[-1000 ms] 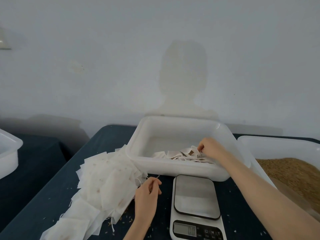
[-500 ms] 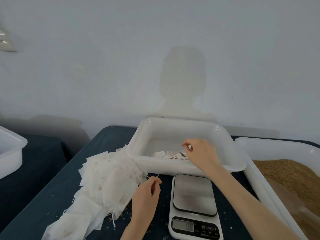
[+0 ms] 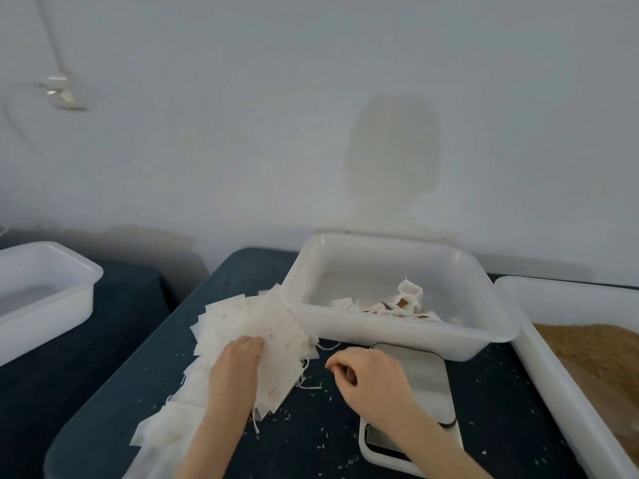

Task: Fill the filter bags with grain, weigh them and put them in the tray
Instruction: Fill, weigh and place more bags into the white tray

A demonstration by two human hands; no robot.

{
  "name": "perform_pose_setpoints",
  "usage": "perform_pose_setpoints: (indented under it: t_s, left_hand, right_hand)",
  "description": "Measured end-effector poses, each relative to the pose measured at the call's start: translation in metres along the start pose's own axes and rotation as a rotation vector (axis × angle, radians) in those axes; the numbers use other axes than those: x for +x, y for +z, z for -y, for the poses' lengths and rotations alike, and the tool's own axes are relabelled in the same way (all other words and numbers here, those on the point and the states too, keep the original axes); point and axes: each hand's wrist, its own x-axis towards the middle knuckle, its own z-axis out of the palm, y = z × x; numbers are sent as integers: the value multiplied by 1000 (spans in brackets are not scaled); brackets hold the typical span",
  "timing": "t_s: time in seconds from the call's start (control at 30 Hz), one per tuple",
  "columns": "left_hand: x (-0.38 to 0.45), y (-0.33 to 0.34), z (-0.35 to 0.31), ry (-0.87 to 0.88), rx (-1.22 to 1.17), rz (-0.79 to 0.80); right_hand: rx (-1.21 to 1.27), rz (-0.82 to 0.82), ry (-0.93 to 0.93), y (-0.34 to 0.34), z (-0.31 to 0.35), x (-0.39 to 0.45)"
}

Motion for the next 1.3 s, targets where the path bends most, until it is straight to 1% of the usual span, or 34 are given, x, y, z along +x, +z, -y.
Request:
perform_pose_setpoints:
  t_s: [0.1, 0.23, 0.3, 0.4, 0.5, 0.57, 0.73, 0.8, 0.9, 0.97, 1.03, 1.1, 1.13, 1.17, 1.2, 1.27, 1.3]
  left_hand:
    - [2, -1, 1, -56, -201, -92]
    - [3, -14, -10, -75, -455, -222]
    - [2, -22, -18, -94, -565, -255]
    - [3, -28, -24, -145, -704, -286]
    - [2, -30, -27, -177, -840, -261]
    - [0, -29, -30, -200, -916, -242]
    - [-4, -12, -37, -329, -1160, -140]
    - [-6, -4, -42, -368, -1193, -89]
    - [-13, 6, -49, -364, -1190, -56]
    - [-15, 11, -55, -320, -1128, -54]
    - [-18, 13, -65, -223, -944, -97]
    - [-22, 12, -76, -65, -688, -199]
    - [-25, 11, -82, 60, -592, -218]
    - [-27, 9, -86, 203, -541, -172]
    - [-29, 8, -91, 332, -526, -65]
    - [-30, 9, -99, 511, -475, 164]
    - [-28, 12, -102, 571, -396, 220]
  right_hand:
    - [30, 57, 0, 11, 2, -10]
    - [114, 61, 59, 15, 4, -13]
    - [212, 74, 116, 16, 7, -11]
    - [455, 68, 237, 16, 14, -5]
    - [659, 2, 387, 17, 20, 0]
    - [715, -15, 440, 16, 22, 4]
    - [778, -50, 430, 6, 26, 9]
    - [774, -44, 428, 1, 22, 6]
    - [807, -24, 444, -5, 15, 0]
    - [841, -34, 468, -10, 9, -4]
    - [857, -63, 489, -19, 2, -9]
    - [818, -129, 482, -27, -5, -14]
    - [786, -161, 465, -31, -8, -16]
    - [756, -181, 444, -36, -10, -19]
    - [734, -184, 423, -41, -12, -21]
    - [703, -139, 394, -49, -15, -25]
    - [694, -113, 388, -53, -15, -26]
